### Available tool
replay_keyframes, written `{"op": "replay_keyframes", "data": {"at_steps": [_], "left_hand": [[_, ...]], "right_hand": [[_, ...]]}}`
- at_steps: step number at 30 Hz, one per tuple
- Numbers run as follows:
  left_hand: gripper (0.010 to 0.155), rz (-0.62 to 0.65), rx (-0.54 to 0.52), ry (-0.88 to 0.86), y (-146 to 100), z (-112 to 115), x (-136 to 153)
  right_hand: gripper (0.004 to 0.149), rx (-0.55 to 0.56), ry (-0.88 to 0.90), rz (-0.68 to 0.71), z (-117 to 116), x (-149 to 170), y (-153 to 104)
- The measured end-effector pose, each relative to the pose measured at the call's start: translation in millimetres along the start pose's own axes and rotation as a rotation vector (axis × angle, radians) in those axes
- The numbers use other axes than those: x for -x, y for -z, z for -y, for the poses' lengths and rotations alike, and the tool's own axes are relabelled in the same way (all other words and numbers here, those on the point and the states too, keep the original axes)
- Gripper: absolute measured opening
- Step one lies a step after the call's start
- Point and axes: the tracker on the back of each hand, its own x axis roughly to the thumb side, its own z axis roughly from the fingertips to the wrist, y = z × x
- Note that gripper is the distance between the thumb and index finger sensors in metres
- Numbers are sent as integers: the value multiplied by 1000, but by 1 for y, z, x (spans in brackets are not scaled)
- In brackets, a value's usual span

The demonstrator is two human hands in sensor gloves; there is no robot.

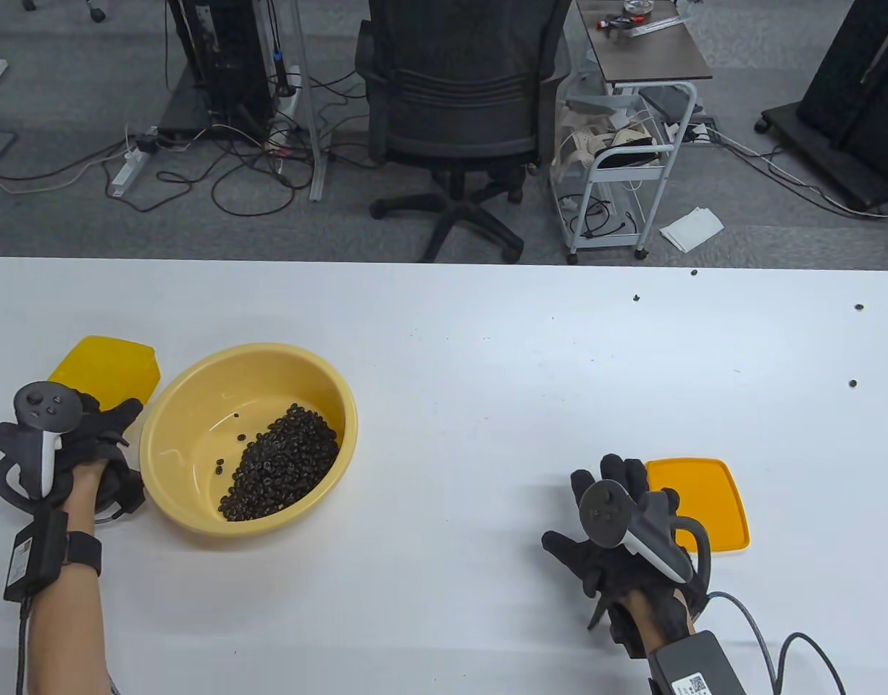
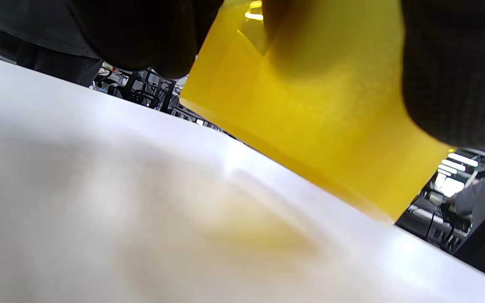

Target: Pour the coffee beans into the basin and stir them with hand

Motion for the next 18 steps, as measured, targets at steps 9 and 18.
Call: {"op": "replay_keyframes", "data": {"at_steps": [9, 18], "left_hand": [[64, -19, 65, 91, 1, 21, 5], [84, 9, 157, 69, 0, 27, 0]], "right_hand": [[95, -15, 1, 8, -2, -1, -1], [95, -10, 9, 12, -1, 0, -2]]}}
